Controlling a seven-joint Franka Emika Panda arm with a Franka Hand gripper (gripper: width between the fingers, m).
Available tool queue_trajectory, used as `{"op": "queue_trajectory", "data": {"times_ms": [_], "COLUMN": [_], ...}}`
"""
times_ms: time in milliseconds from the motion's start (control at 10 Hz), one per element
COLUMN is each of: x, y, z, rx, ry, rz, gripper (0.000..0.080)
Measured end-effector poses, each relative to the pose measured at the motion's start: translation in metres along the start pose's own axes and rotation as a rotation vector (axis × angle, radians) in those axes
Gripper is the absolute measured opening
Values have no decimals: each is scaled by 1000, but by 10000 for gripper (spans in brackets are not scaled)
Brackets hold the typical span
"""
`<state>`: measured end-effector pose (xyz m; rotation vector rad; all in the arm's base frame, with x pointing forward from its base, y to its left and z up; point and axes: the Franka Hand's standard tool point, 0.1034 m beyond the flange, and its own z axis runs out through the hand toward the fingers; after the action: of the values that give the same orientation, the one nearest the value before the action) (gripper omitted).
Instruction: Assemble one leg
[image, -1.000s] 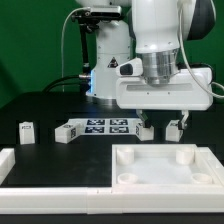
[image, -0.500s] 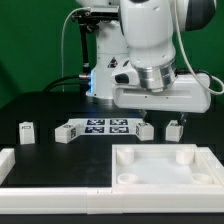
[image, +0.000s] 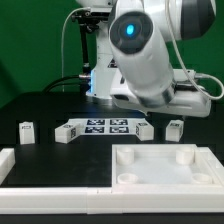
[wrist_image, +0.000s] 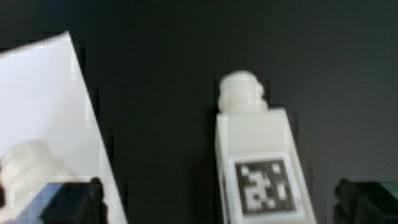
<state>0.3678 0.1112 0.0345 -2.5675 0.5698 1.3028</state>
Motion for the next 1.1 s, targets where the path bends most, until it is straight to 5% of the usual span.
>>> {"op": "queue_trajectory", "data": {"times_ms": [500,1100], "x": [3,6], "y": [-22,-16], "z": [14,28], "rx": [-31,-36], "ry": [34,37], "rz": [-17,-16], "gripper": [649,649]}}
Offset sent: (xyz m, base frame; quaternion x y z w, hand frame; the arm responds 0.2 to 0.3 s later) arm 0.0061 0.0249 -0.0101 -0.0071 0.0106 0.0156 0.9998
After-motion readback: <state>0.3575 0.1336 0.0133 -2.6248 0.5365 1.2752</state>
